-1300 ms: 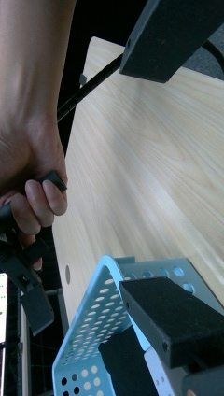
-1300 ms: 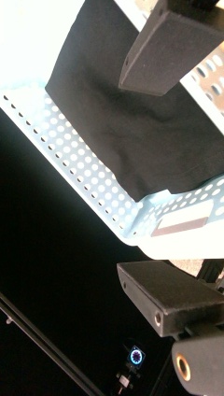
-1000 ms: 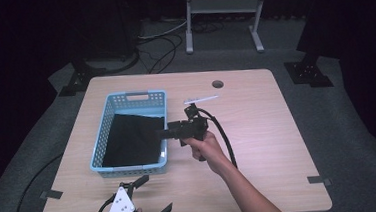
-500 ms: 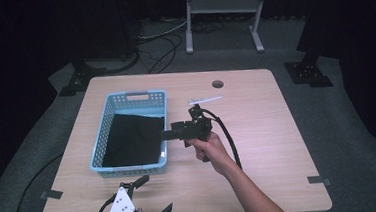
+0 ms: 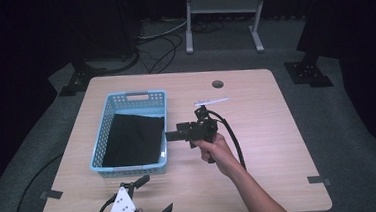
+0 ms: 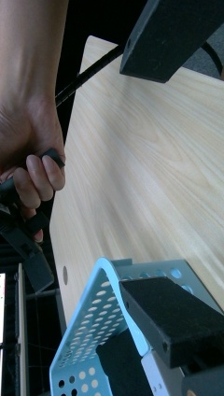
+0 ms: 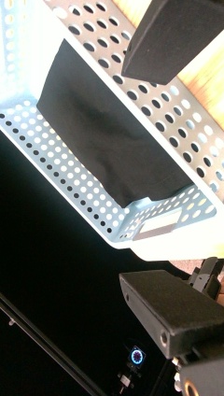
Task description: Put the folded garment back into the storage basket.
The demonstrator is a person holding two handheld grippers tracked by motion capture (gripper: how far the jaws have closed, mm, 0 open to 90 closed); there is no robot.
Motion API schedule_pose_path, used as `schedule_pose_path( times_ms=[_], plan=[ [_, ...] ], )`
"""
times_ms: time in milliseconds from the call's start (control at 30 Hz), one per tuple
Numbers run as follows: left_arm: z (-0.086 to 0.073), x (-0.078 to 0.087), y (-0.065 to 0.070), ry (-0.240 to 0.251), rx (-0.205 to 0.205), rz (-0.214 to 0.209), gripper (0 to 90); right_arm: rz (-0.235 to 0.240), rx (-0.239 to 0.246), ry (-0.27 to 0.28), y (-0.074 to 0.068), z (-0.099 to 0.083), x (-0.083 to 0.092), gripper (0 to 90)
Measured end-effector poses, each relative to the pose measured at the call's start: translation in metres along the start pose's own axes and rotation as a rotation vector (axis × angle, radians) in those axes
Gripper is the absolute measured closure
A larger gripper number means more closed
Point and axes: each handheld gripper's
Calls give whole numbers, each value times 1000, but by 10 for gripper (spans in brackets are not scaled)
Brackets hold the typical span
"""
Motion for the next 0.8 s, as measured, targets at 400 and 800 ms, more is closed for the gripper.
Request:
schedule_pose_path(
  times_ms=[400, 800],
  plan=[
    [-1, -1, 1, -5, 0, -2, 0, -19, -7, -5, 2, -6, 11, 28],
    [-1, -2, 1, -7, -1, -3, 0, -37, -12, 11, 5, -14, 24, 28]
  ],
)
Point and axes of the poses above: each handheld gripper's, and its own axes: x roughly backward along the jaws, z roughly out of its top, y roughly to its right, and after that the axes turned 10 degrees about x, right-handed
